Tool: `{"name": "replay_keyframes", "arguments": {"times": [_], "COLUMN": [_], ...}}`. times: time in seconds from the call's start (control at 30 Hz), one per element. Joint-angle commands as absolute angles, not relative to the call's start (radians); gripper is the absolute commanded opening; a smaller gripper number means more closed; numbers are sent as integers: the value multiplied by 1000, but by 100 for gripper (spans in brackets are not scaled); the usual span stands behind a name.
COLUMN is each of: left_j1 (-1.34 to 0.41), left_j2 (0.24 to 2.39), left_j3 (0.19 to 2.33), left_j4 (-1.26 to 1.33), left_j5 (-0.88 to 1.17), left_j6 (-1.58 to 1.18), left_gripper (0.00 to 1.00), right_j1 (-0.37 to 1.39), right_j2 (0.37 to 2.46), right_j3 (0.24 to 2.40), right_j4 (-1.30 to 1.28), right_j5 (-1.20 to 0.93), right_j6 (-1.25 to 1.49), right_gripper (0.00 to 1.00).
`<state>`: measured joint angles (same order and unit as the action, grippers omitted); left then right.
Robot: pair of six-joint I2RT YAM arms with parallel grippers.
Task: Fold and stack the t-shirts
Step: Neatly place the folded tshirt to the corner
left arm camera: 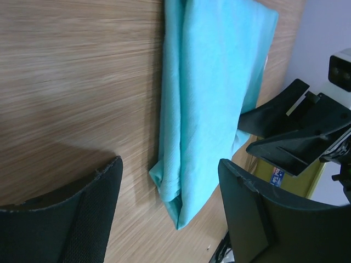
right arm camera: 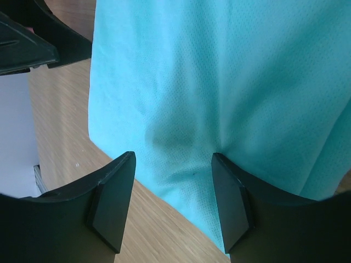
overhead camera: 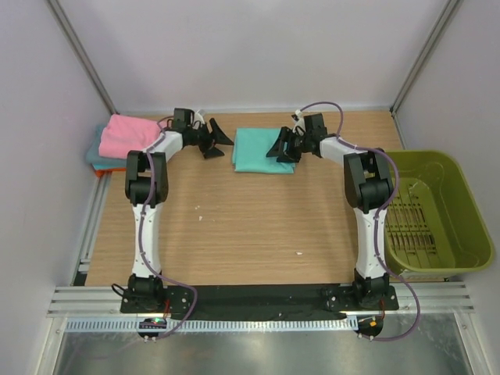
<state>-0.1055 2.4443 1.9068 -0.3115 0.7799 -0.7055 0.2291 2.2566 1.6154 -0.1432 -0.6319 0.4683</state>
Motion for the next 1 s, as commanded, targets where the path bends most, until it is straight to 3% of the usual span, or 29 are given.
{"name": "replay_keyframes", "arguments": {"times": [0.0, 0.2, 0.6, 0.7, 0.83, 0.97], "left_j1": [-149, -190, -253, -267, -264, -242], "left_j2": [2497, 2552, 2634, 2637, 2616, 2533], "left_j3": [1951, 1971, 1977, 1970, 1954, 1928], "left_j4": [-265, -230, -62, -28, -34, -136], "left_j5": [801, 808, 868, 887, 897, 905], "left_j6": [-716, -752, -887, -911, -902, -788], "left_gripper": [72, 70, 52, 41, 8, 0], "right_j1": [209, 206, 212, 215, 207, 164], "right_j2": [2250, 2249, 2212, 2200, 2151, 2024], "right_j3": [1615, 1586, 1506, 1517, 1548, 1577], "right_j4": [-146, -132, -123, -133, -173, -238], "right_j5": [-614, -612, -603, -598, -546, -515], "right_j6": [423, 414, 405, 403, 370, 312], "right_gripper": [64, 64, 64, 64, 65, 66]}}
